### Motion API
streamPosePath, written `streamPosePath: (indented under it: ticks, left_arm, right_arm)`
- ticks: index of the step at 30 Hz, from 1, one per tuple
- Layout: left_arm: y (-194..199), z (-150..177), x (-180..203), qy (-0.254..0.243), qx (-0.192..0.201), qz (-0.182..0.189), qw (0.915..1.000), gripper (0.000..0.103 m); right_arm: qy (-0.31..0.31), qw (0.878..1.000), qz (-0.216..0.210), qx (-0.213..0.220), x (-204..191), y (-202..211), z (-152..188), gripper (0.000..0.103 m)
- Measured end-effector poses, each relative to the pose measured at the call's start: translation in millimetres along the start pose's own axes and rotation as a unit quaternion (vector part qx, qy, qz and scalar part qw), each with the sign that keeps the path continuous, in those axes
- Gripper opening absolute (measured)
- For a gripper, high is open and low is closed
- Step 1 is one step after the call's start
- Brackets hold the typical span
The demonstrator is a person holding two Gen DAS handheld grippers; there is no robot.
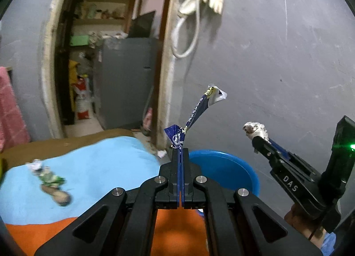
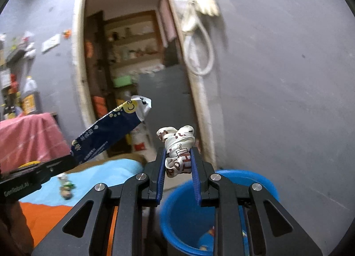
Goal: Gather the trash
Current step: 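Lift both held wrappers and carry them over the blue bucket, then open both tools to drop the wrappers into the blue bucket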
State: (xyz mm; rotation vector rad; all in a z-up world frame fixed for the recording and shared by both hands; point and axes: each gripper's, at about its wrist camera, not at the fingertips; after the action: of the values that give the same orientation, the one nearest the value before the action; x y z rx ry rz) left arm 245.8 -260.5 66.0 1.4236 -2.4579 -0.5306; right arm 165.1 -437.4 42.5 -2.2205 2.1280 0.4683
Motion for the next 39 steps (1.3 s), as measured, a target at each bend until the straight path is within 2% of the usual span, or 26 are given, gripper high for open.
streamPosePath:
  ticks: [7,19,35,39]
  left_arm:
    - [-43,1,26,-0.004,-0.061,0.037,0.9975,0.0]
    - [-95,22,49,-0.008,-0.152,0.066,0.9861,0.0]
    - [-113,43,55,-0.013,-0.199,0.049,0.9787,0.0]
    - [-118,44,54,-0.01,-0.205,0.048,0.9775,0.0]
  right_arm:
    - [-0.039,0.998,0.036,-0.041,32,1,6,0.02]
    - [-0.078,0.993,0.045,-0.082,57,-7,17,0.021]
    - [-0.1,0.987,0.047,-0.115,68,-19,20,0.022]
    - [-0.11,0.986,0.043,-0.114,71,-20,21,0.027]
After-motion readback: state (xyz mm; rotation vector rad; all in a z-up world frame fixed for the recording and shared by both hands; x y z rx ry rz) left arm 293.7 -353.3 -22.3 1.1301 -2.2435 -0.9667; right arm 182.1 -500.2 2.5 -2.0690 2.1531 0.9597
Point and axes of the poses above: each gripper's, at about its wrist camera, not at the fingertips, and y roughly against the way its jaws point, x to its right, z to its underside, and after that the axes turned 12 degrees about -z, right-handed
